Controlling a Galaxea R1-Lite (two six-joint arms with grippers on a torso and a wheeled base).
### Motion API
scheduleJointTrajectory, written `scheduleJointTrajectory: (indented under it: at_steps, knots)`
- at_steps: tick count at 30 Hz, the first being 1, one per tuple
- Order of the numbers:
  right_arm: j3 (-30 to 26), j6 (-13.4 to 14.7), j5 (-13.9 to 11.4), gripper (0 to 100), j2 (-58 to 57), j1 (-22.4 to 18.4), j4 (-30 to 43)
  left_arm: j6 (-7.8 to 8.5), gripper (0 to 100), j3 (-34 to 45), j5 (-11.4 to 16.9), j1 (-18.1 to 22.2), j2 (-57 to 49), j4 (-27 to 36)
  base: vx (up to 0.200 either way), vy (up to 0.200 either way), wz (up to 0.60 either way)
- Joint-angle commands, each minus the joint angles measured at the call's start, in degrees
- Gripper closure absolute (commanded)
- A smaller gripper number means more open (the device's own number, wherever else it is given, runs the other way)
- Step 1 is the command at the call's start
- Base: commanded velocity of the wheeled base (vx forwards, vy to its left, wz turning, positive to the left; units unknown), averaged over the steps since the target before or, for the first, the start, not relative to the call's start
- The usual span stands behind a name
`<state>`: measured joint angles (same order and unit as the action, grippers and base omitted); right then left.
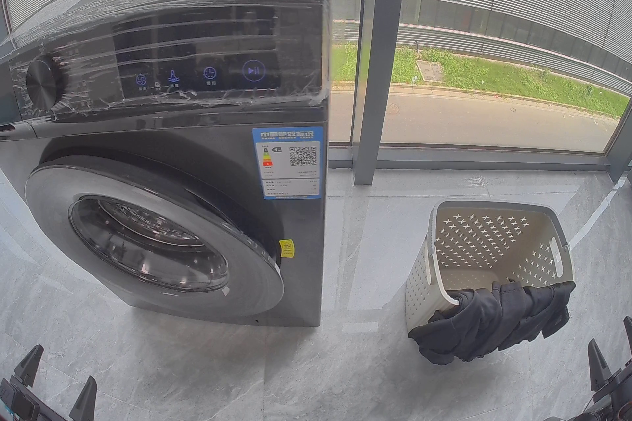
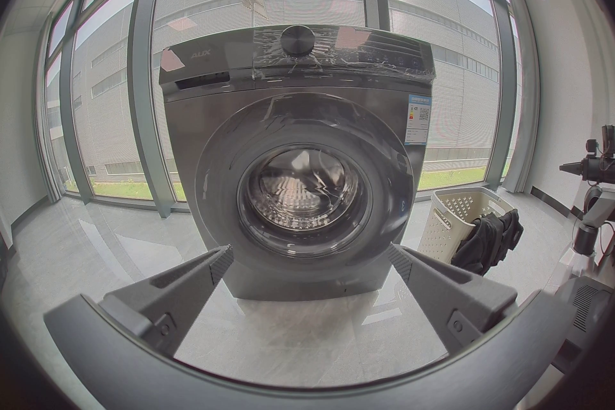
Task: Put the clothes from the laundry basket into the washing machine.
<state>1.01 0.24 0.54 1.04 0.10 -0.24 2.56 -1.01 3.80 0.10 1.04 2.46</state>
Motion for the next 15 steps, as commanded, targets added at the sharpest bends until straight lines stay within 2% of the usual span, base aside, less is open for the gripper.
scheduleJointTrajectory:
  at_steps: [1, 15]
  knots:
    - [-1.0, 0.0, 0.0, 0, -1.0, 0.0, 0.0, -0.01, 0, 1.0, 0.0, 0.0, -1.0, 0.0, 0.0, 0.2, 0.0]
    - [-1.0, -0.1, 0.0, 0, -1.0, 0.0, 0.0, -0.01, 0, 1.0, -0.1, 0.0, -1.0, 0.0, 0.0, 0.2, 0.0]
